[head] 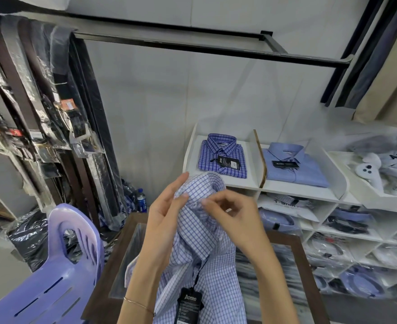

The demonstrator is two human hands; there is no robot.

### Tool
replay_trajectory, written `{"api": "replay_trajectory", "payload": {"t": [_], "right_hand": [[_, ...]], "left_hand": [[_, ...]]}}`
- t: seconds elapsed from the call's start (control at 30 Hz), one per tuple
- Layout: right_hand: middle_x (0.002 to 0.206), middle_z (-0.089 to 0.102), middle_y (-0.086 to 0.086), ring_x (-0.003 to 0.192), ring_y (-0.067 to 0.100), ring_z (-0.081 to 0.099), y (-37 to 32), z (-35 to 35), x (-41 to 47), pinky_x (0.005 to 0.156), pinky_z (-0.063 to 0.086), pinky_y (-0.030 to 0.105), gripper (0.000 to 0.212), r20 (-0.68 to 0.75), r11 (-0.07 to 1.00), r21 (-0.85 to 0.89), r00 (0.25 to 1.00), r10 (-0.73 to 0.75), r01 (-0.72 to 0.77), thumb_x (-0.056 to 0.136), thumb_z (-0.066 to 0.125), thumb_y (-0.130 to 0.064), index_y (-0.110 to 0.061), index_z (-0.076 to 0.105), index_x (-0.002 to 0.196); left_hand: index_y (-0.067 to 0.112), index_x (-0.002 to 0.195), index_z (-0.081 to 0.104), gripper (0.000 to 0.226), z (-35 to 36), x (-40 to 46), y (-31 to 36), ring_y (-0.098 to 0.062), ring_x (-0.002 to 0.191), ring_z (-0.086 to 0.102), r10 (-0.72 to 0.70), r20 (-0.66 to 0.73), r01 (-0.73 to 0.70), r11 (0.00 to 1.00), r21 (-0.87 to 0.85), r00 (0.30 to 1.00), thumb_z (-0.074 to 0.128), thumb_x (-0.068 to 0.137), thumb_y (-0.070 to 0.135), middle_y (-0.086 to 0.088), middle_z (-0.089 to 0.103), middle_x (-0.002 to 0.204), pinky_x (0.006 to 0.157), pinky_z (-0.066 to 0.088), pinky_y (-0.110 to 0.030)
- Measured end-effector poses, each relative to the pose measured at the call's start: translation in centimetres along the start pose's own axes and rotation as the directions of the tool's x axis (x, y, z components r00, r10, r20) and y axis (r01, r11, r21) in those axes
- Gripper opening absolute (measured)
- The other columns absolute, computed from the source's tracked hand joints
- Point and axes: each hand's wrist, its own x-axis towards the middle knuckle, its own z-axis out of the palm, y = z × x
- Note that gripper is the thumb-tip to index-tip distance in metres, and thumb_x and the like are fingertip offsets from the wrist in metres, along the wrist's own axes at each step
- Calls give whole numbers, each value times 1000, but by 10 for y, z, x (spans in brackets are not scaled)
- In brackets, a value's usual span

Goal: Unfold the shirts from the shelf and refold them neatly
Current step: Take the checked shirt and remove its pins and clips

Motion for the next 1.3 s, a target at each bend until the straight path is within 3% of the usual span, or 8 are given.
{"api": "replay_trajectory", "payload": {"t": [0.13, 0.27, 0.4, 0.5, 0.67, 1.03, 1.2, 1.3], "right_hand": [[67, 69, -9, 62, 0, 57, 0, 4, -3, 59, 42, 18, 7, 74, 998, 22, 996, 52, -54, 82, 73, -24, -24, 74, 75], [66, 68, -10, 61, 0, 57, 3, 1, -4, 57, 41, 15, 9, 76, 997, 17, 994, 75, -76, 83, 72, -21, -22, 74, 75], [71, 70, -7, 66, 0, 59, 2, 1, -6, 64, 45, 17, 12, 86, 994, 33, 991, 99, -102, 86, 68, -14, -18, 75, 77], [77, 72, 0, 74, 8, 63, 0, 1, -7, 73, 51, 23, 14, 100, 980, 139, 987, 130, -143, 87, 66, -11, -17, 75, 78], [81, 73, 1, 79, 9, 65, -3, -1, -9, 76, 51, 20, 11, 107, 946, 285, 985, 133, -158, 88, 63, -9, -8, 74, 87], [83, 71, 1, 83, 12, 66, -6, -2, -8, 82, 53, 24, 9, 154, 948, 288, 983, 97, -138, 88, 64, -11, -9, 73, 88], [83, 71, 3, 82, 13, 65, -7, 1, -7, 80, 52, 23, 10, 105, 945, 308, 991, 79, -108, 88, 63, -8, -5, 72, 90], [83, 72, 4, 81, 12, 65, -9, 4, -5, 78, 52, 21, 10, 37, 942, 318, 994, 103, -109, 88, 63, -9, -10, 73, 87]], "left_hand": [[24, 131, 58, 39, 4, 0, -2, -17, 126, 54, 61, 42, -65, 993, 102, 997, 59, 92, 24, 1, 62, 131, 108, 40, -46], [30, 130, 58, 40, 5, -1, -5, -21, 130, 49, 60, 54, -67, 988, 136, 997, 56, 91, 28, 0, 60, 133, 111, 35, -51], [28, 128, 60, 37, 6, -2, -4, -19, 126, 53, 57, 52, -63, 992, 110, 997, 61, 91, 26, 1, 62, 130, 108, 39, -48], [23, 126, 61, 34, 5, 0, -3, -16, 116, 61, 7, 27, -10, 996, 86, 1000, 54, 93, 17, 1, 67, 122, 99, 49, -37], [21, 118, 60, 31, 5, 1, -2, -25, 84, 71, 11, -49, -6, 995, 98, 999, 63, 87, 20, -11, 74, 84, 79, 56, -39], [17, 114, 62, 28, 5, 0, 6, -27, 82, 70, 6, -55, -6, 1000, -8, 998, 63, 87, 14, -18, 73, 86, 77, 59, -37], [22, 126, 53, 46, 3, 2, 5, -24, 92, 70, 19, -7, -19, 1000, -4, 1000, 64, 81, 23, -11, 74, 94, 82, 57, -35], [35, 136, 38, 73, -4, 3, -3, 2, 105, 62, -13, 129, -16, 975, 222, 992, 73, 73, 40, 20, 68, 110, 86, 52, -17]]}}
